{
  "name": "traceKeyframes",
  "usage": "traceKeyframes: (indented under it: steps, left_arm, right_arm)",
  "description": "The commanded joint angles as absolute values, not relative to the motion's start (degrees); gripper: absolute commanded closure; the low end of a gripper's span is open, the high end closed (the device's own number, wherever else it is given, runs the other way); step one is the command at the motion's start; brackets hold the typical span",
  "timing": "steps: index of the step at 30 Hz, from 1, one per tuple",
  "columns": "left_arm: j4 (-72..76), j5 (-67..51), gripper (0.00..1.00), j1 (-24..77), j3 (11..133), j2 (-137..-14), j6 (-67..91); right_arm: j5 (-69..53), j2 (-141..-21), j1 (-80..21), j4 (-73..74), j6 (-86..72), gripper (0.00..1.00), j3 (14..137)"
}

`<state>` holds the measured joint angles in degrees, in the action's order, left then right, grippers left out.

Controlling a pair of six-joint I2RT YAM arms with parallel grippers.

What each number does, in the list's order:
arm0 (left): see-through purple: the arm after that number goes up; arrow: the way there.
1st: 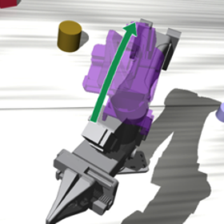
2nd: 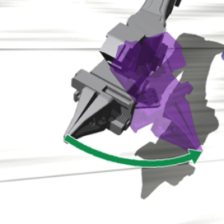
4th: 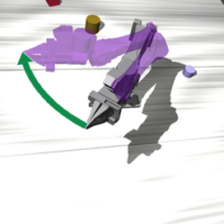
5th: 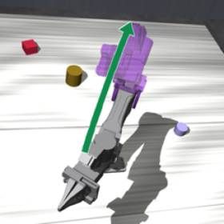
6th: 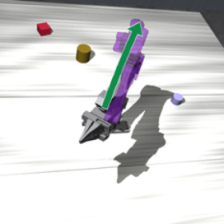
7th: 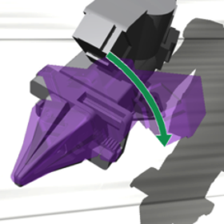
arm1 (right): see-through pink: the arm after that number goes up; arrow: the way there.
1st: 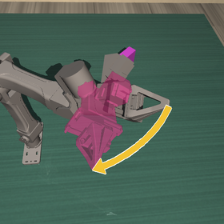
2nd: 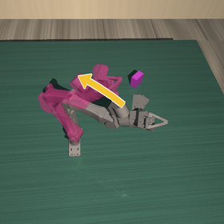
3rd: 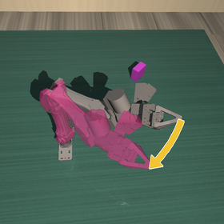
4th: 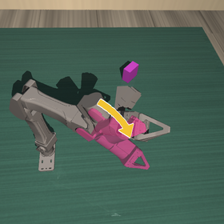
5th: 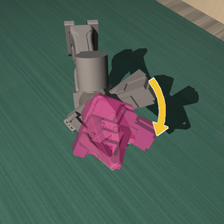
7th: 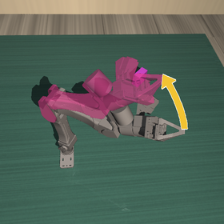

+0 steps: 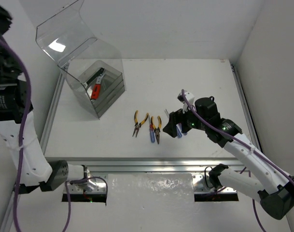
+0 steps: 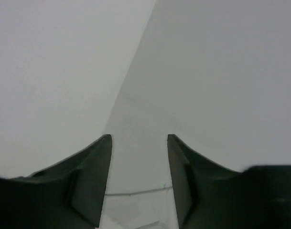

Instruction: Sort the tools into containers

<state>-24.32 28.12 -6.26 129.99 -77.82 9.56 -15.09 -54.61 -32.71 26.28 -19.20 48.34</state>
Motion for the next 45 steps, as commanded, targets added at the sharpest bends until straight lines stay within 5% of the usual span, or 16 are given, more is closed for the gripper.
traceKeyframes:
  steps: [1, 4, 7, 17, 20, 36, 45]
  left_arm:
    - [-35.3, 12.7, 0.75, -17.4, 138.1, -87.5, 19.4]
    - [-34.0, -14.6, 0.99, -38.3, 135.7, -91.0, 35.4]
    - [-26.8, -21.3, 0.99, -44.7, 128.2, -92.9, 41.0]
    - [-10.3, -33.2, 1.0, -44.8, 112.9, -103.3, 48.7]
    - [9.9, -45.0, 1.0, -43.2, 105.3, -105.3, 56.0]
    - [16.2, -53.8, 1.0, -33.2, 106.4, -105.0, 54.6]
    - [10.4, -52.7, 1.0, -31.5, 100.1, -95.1, 50.0]
  right_arm:
    - [-17.4, -54.6, -32.6, 23.4, -18.2, 0.01, 48.8]
    - [-18.4, -54.4, -32.5, 23.0, -18.3, 0.01, 48.3]
    - [-19.5, -54.2, -32.6, 22.9, -18.6, 0.01, 47.9]
    - [-22.7, -54.8, -32.6, 20.3, -19.2, 0.01, 46.8]
    - [-23.5, -55.0, -32.6, 20.2, -18.7, 0.01, 46.8]
    - [-24.1, -55.3, -32.6, 19.7, -18.3, 0.01, 46.0]
    - [-22.8, -55.9, -32.6, 18.3, -19.0, 0.01, 45.8]
